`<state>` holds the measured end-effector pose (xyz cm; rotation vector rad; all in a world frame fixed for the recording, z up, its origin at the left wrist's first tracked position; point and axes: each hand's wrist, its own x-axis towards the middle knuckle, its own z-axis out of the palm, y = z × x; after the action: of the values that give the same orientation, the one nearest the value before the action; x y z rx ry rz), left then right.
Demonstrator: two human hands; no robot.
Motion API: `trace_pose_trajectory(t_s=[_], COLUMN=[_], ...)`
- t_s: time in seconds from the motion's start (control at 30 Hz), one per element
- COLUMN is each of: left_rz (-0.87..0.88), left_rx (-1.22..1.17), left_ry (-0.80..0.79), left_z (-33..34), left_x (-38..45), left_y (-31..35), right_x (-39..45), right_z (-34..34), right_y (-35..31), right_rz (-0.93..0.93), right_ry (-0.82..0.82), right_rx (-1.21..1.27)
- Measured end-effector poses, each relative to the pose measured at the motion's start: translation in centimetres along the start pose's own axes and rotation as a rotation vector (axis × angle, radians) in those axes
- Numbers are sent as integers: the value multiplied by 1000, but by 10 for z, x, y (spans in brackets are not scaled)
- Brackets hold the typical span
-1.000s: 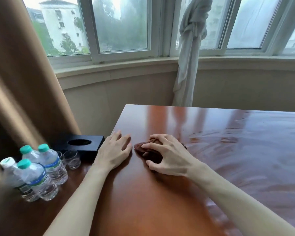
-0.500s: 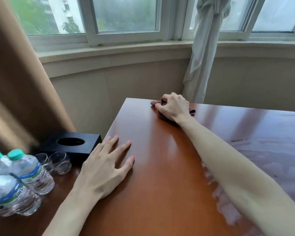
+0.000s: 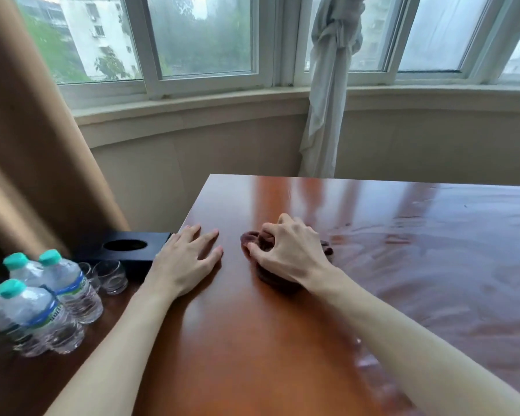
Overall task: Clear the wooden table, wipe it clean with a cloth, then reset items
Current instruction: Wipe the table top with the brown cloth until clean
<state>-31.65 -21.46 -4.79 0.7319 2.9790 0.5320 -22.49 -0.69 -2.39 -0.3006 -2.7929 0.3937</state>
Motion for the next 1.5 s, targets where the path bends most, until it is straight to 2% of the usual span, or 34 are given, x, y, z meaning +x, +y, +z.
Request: trace_pose_trajectory(t_s=[0.1, 0.2, 0.33, 0.6, 0.73, 0.9, 1.17, 1.27, 1.37, 1.5], left_rz=[8, 25, 28, 1, -16, -19, 8, 17, 38, 74], left_rx=[4, 11, 8, -35, -50, -41, -10, 11, 33, 41], left_ry=[-18, -20, 3, 102, 101, 90, 27, 16, 33, 64], left_z=[0, 3, 3, 15, 14, 10, 4, 5, 9, 10], left_x=[1, 5, 5, 10, 13, 10, 1, 3, 5, 5], left_y=[-2, -6, -6, -14, -15, -10, -2, -2, -6, -9], right_x=[-89, -99, -13, 210, 253, 189, -59, -119, -102, 8], right_z=[-11, -16, 3, 51, 62, 50, -8, -21, -21, 1], right_y=[-20, -19, -2, 79, 96, 74, 8, 0, 5, 35], right_rz=[-114, -128, -29, 161, 197, 169, -43, -133, -142, -20], right_ry=[4, -3, -4, 178, 197, 178, 26, 21, 2, 58], right_rx=[46, 100, 3, -16, -34, -25, 4, 8, 5, -35])
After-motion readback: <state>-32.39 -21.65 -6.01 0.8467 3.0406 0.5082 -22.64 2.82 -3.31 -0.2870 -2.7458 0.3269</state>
